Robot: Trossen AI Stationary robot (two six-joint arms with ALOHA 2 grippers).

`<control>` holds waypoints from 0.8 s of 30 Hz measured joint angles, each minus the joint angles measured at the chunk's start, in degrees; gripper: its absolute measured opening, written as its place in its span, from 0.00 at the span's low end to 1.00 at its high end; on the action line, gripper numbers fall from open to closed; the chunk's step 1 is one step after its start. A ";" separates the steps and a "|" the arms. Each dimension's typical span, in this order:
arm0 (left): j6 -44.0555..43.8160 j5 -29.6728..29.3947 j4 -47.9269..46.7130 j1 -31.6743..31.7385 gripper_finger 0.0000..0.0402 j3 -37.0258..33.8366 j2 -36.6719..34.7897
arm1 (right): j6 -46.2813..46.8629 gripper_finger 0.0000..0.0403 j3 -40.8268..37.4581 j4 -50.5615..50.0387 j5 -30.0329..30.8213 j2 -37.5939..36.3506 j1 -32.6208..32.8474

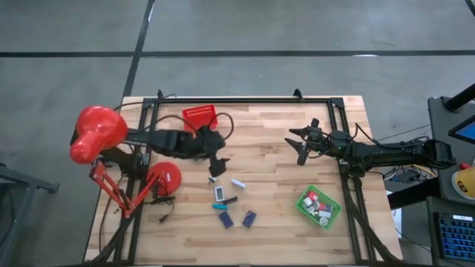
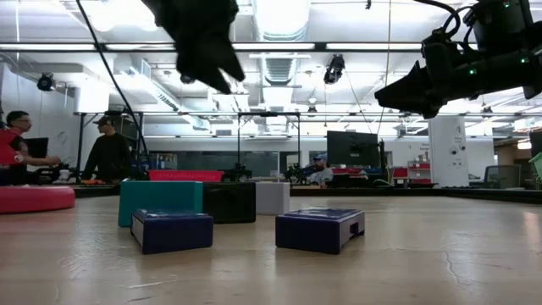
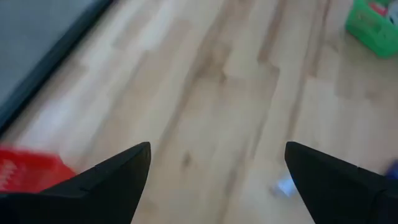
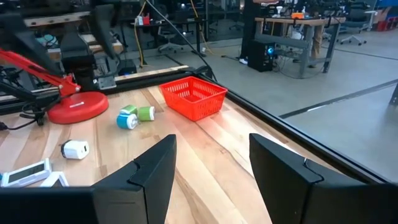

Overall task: Pick & Place Office items
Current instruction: Put the white black charger adapter into the green bin

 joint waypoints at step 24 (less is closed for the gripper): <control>-30.07 1.11 -11.07 -7.66 0.93 -3.73 11.62 | 0.00 0.49 0.00 0.02 0.00 0.02 0.00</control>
